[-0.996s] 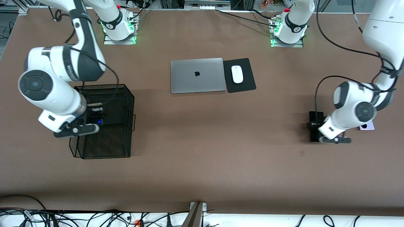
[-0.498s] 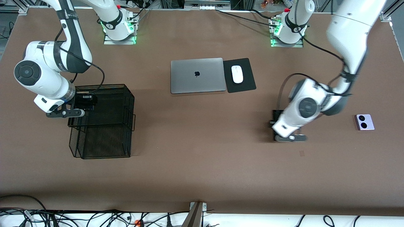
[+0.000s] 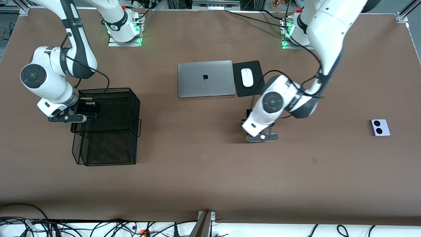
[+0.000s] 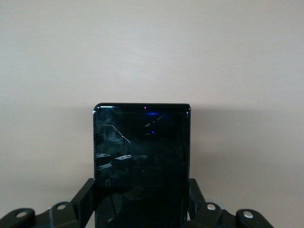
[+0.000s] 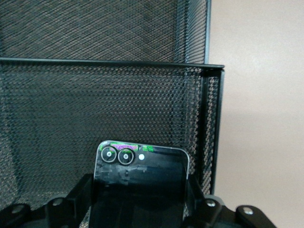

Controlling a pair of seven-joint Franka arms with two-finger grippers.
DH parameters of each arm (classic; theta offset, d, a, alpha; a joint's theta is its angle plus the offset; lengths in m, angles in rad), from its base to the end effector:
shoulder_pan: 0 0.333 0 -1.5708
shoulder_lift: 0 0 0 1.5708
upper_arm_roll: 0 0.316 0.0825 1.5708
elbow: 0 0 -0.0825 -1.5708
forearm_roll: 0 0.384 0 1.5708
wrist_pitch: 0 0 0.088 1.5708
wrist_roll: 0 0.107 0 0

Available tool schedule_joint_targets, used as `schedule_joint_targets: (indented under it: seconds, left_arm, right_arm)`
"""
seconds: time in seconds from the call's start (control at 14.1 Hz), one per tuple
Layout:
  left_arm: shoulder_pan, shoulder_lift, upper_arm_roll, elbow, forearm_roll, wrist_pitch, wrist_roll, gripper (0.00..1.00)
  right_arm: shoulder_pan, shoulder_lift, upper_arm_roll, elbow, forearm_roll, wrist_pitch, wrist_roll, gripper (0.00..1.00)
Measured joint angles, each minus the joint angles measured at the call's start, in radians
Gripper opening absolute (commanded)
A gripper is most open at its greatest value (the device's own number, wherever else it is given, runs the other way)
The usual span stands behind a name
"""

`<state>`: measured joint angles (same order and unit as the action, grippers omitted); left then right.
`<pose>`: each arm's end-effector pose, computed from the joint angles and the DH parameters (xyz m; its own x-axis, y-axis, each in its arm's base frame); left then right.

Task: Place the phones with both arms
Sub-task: 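Place the flip phone in the basket while the left gripper carries the tall phone, then set the tall phone down mid-table while the right gripper leaves the basket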

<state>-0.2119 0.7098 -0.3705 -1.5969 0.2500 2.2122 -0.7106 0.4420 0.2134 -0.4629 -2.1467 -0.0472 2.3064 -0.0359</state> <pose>0.5990 -0.3441 0.2329 0.9971 0.0505 -0.0575 0.0511 -0.9986 0.0099 0.5593 -0.0097 0.3108 0.9978 0.0523 -0.0398 0.0569 -0.9903 0.1269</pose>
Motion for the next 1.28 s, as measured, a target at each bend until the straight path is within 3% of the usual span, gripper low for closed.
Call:
schedule_joint_targets:
  seconds: [0.14, 0.28, 0.71, 1.0, 1.14, 1.21, 1.28]
  left_arm:
    - [-0.062, 0.057, 0.000, 0.069, 0.000, 0.000, -0.033, 0.10]
    - [-0.119, 0.104, 0.002, 0.129, 0.000, 0.000, -0.056, 0.10]
    - [-0.204, 0.259, 0.018, 0.359, 0.000, 0.001, -0.114, 0.10]
    - [-0.251, 0.337, 0.065, 0.458, 0.000, 0.008, -0.183, 0.13]
    - [-0.263, 0.349, 0.070, 0.471, 0.000, 0.028, -0.217, 0.56]
    - [-0.265, 0.352, 0.071, 0.474, 0.000, 0.036, -0.227, 1.00]
    - [-0.267, 0.354, 0.073, 0.476, 0.000, 0.040, -0.231, 1.00]
  right_arm:
    - [0.000, 0.006, -0.002, 0.000, 0.018, 0.009, 0.000, 0.73]
    - [0.000, 0.006, -0.002, 0.000, 0.042, 0.015, 0.000, 0.90]
    - [0.001, 0.002, -0.001, 0.031, 0.059, 0.017, 0.000, 0.99]
    - [0.005, 0.000, 0.001, 0.184, 0.090, -0.190, 0.000, 1.00]
    - [0.006, 0.000, 0.003, 0.265, 0.138, -0.299, 0.000, 1.00]
    - [0.006, 0.001, 0.003, 0.287, 0.153, -0.327, 0.000, 1.00]
    - [0.007, 0.003, 0.004, 0.298, 0.161, -0.337, 0.000, 1.00]
